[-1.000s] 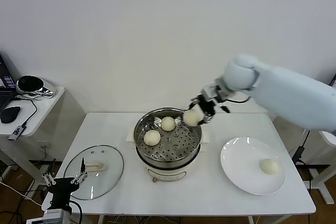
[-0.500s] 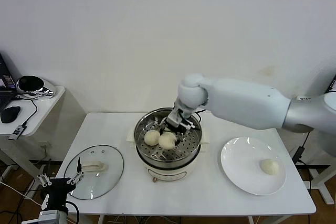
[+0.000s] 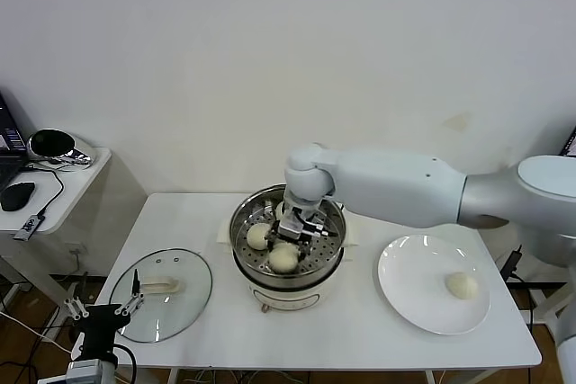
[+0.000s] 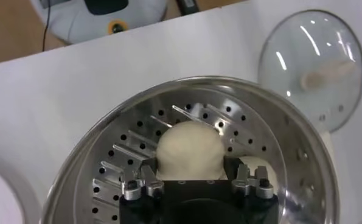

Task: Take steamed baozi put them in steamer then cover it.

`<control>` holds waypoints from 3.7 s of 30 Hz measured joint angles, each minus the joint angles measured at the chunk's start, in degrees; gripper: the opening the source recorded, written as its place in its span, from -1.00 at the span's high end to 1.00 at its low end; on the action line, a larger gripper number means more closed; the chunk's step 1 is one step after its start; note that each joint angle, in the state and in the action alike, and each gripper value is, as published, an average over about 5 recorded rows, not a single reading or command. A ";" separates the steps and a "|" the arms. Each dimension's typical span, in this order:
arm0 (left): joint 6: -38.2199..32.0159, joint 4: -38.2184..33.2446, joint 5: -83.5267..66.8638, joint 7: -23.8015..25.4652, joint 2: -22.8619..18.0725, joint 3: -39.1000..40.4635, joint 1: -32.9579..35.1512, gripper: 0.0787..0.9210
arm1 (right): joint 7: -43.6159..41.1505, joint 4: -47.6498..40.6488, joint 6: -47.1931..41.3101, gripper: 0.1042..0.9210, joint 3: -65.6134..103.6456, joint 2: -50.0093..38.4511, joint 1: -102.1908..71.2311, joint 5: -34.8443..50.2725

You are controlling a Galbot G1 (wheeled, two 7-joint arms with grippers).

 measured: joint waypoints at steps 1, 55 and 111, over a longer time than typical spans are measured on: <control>-0.01 0.02 -0.01 -0.01 0.00 -0.01 0.01 -0.77 | -0.03 -0.02 0.16 -0.36 -0.06 0.05 0.00 -0.17; 0.47 3.10 -0.17 0.65 3.31 2.29 -3.09 -0.77 | 5.38 9.17 -35.85 -0.76 29.30 -46.43 -27.27 -3.05; 0.63 1.36 0.86 1.14 2.40 2.37 -2.75 -0.77 | 3.92 -3.74 -32.69 -0.16 41.55 -41.89 -39.71 -11.73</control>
